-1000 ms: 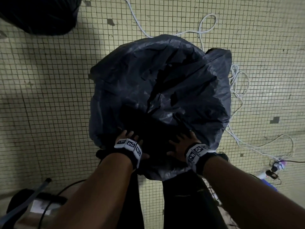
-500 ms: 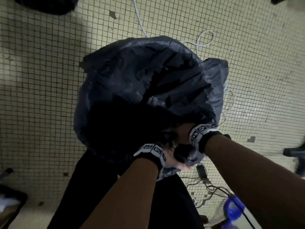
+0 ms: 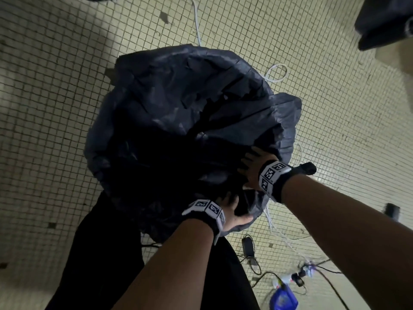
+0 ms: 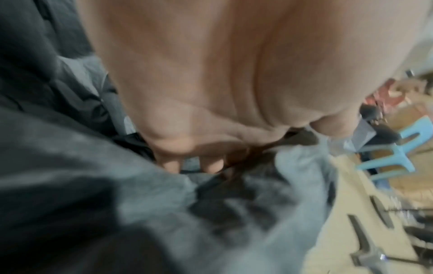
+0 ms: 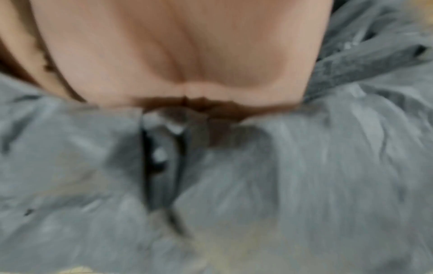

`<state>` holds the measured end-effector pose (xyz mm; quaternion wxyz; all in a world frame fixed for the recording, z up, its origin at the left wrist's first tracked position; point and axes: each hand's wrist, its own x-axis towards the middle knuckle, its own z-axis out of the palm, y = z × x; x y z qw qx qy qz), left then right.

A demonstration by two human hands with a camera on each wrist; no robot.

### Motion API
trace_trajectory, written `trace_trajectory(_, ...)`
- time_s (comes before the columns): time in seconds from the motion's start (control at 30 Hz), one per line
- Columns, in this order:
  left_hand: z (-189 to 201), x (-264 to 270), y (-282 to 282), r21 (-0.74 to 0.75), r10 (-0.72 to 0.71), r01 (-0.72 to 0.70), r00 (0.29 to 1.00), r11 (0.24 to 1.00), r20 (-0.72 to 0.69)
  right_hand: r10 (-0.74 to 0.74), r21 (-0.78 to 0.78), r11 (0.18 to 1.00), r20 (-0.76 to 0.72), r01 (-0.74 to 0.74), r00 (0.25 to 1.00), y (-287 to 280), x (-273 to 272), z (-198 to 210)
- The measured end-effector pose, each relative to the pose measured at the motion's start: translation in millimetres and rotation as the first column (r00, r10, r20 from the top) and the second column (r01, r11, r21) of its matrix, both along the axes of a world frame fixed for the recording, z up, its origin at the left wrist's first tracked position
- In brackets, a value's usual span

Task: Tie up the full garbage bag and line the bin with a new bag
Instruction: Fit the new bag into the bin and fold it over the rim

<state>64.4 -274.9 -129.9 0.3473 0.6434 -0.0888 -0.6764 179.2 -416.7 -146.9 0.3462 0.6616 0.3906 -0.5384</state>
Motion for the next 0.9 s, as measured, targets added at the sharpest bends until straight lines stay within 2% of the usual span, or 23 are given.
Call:
trace_trajectory(0.1, -8, 4, 6, 0.043, -0.051, 0.051, 0.999, 0.998, -0.006, -0.037, 0.123, 0.992, -0.004, 0.037, 0.999, 18, 13, 10)
trace_trajectory(0.17, -8, 13, 8, 0.061, -0.027, 0.024, 0.999, 0.998, 0.039, 0.091, 0.271, 0.957, 0.065, -0.105, 0.994, 32, 26, 19)
trace_trajectory(0.2, -7, 17, 7, 0.060, -0.021, 0.017, 0.997, 0.998, 0.068, 0.168, 0.280, 0.939, 0.125, -0.197, 0.978, 37, 34, 24)
trace_trajectory(0.23, -6, 22, 5, 0.048, -0.014, 0.010, 0.996, 0.999, 0.083, 0.233, 0.224, 0.936, 0.180, -0.271, 0.956, 42, 44, 30)
trace_trajectory(0.3, -3, 28, 1, 0.013, -0.009, 0.008, 0.998, 1.000, 0.056, 0.322, 0.001, 0.944, 0.231, -0.331, 0.918, 45, 64, 37)
trace_trajectory(0.37, -1, 30, -2, -0.002, -0.036, 0.036, 0.999, 0.999, 0.031, 0.357, -0.188, 0.928, 0.198, -0.322, 0.913, 46, 79, 41)
trace_trajectory(0.4, 0, 31, -1, -0.005, -0.032, 0.032, 0.999, 0.999, 0.038, 0.360, -0.230, 0.920, 0.173, -0.318, 0.917, 46, 84, 42)
trace_trajectory(0.47, -3, 35, 6, -0.005, -0.006, 0.006, 0.998, 1.000, 0.068, 0.344, -0.227, 0.925, 0.159, -0.305, 0.925, 46, 87, 41)
trace_trajectory(0.6, -11, 56, 35, 0.040, -0.023, 0.017, 0.988, 0.999, 0.154, 0.311, -0.096, 0.950, 0.204, -0.297, 0.928, 47, 71, 45)
trace_trajectory(0.67, -11, 67, 54, 0.119, -0.109, 0.082, 0.964, 0.989, 0.243, 0.263, -0.055, 0.965, 0.216, -0.258, 0.940, 40, 59, 54)
trace_trajectory(0.77, -1, 77, 86, 0.253, -0.299, 0.222, 0.896, 0.942, 0.329, 0.079, -0.001, 0.997, 0.224, -0.081, 0.971, 25, 30, 67)
trace_trajectory(0.83, 12, 81, 110, 0.344, -0.430, 0.311, 0.827, 0.886, 0.363, -0.111, 0.068, 0.993, 0.227, 0.098, 0.967, 19, 5, 72)
trace_trajectory(0.9, 28, 84, 135, 0.440, -0.565, 0.389, 0.720, 0.809, 0.403, -0.300, 0.131, 0.952, 0.214, 0.278, 0.929, 19, -23, 73)
